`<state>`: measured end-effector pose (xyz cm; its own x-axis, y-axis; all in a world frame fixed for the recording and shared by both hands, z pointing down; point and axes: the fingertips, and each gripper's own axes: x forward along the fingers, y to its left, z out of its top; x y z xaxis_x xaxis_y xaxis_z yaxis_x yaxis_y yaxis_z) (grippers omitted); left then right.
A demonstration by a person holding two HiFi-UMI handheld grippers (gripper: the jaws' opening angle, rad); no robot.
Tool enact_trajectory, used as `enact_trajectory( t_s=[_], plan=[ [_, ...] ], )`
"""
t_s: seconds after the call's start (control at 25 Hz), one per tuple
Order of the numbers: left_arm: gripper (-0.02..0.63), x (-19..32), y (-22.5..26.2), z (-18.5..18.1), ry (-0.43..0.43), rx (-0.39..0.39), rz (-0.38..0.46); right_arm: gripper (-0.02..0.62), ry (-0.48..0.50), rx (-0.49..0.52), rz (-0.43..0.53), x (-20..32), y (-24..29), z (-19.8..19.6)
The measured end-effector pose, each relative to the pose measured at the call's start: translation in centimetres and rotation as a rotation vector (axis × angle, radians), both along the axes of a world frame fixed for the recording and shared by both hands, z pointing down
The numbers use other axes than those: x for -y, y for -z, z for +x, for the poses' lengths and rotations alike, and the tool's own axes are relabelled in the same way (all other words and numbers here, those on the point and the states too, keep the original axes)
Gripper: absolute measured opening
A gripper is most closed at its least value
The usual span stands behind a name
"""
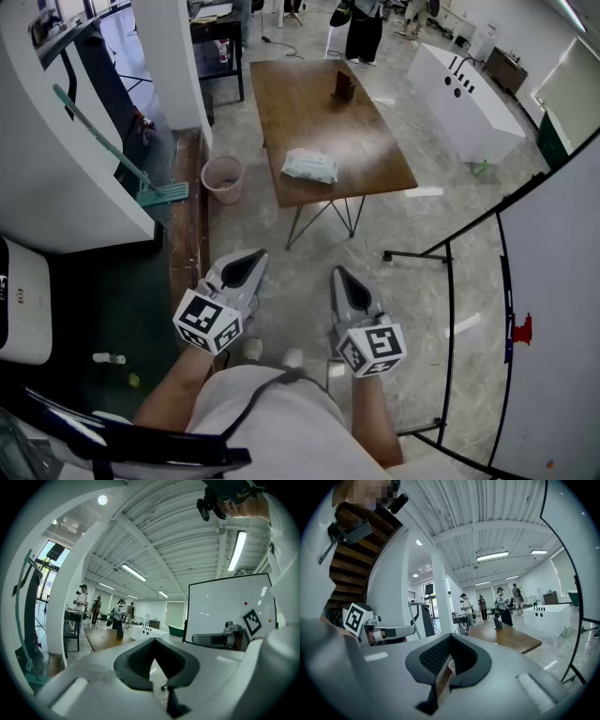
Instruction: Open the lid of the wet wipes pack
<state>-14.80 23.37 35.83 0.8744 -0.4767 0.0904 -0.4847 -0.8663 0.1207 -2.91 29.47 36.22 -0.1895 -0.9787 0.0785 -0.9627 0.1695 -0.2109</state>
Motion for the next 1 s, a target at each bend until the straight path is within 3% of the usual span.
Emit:
enact_trajectory(
  t_s=[0.4, 1.0],
  plan=[
    [0.005, 0.8, 0.0, 1.3, 0.025, -0.017, -0.023, 0.008, 0.012, 0.006, -0.002, 0.3, -0.1, 1.6],
    [0.006, -1.9, -2.6, 4.1, 0.066, 0.007, -0.049, 0.008, 0.061, 0.044, -0.028, -2.0, -3.0, 5.5]
  ],
)
